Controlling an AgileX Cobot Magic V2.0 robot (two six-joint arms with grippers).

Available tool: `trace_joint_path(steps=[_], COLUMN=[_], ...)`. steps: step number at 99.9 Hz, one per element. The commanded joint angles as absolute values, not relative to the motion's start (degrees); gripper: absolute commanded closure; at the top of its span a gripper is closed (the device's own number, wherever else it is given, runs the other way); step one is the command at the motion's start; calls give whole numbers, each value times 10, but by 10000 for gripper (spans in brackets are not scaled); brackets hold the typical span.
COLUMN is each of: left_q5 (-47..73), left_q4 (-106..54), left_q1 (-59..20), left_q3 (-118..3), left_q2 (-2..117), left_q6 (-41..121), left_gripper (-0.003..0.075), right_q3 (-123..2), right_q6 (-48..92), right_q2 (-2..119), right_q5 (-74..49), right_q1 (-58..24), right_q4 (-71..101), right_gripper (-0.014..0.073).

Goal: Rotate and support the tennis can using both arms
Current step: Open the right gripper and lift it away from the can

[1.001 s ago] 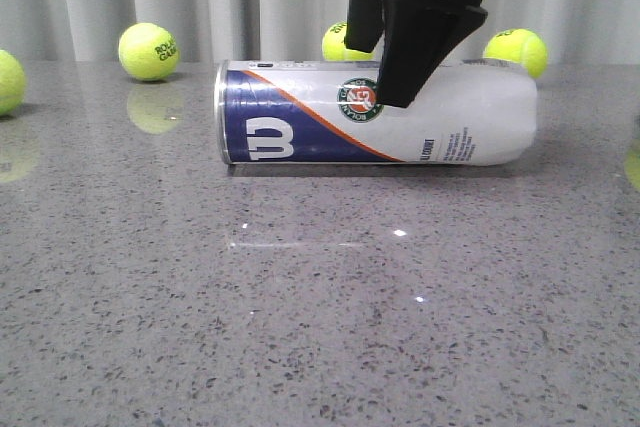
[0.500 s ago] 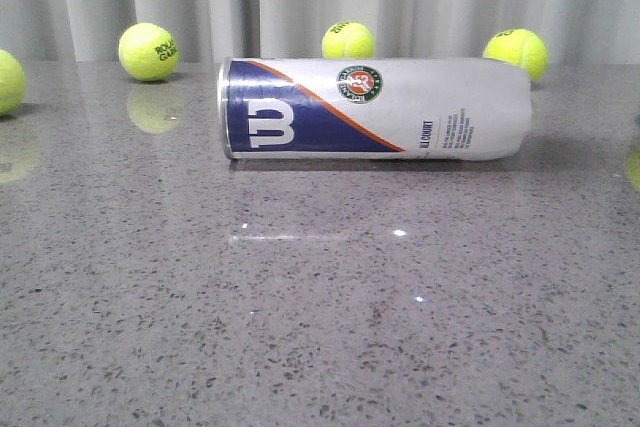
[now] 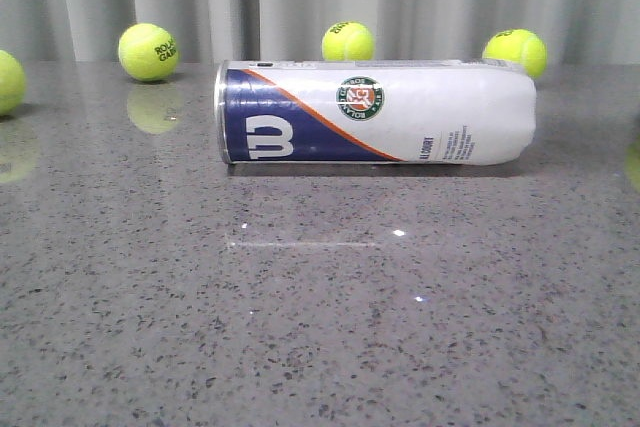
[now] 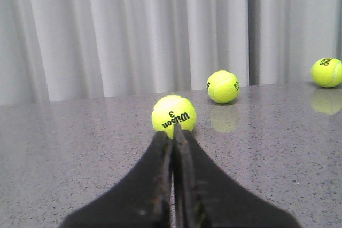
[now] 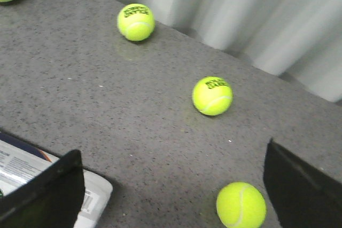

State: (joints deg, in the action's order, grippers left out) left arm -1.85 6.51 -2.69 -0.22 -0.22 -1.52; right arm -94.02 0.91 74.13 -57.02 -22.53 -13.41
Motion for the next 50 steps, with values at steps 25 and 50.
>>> trace_joint_path(steps=[25, 50], left_q5=[-65, -65], left_q4=[60, 60], left_q1=[-30, -30], left_q3=[25, 25], left_q2=[-25, -25], left_q6=[-20, -20], left_gripper=[741, 741], right_q3=[-761, -544], right_q6=[-43, -106], right_q2=[550, 387], right_q5=[-501, -384], right_q1=[-189, -174], right_q4=[-170, -170], right_gripper=[-70, -70])
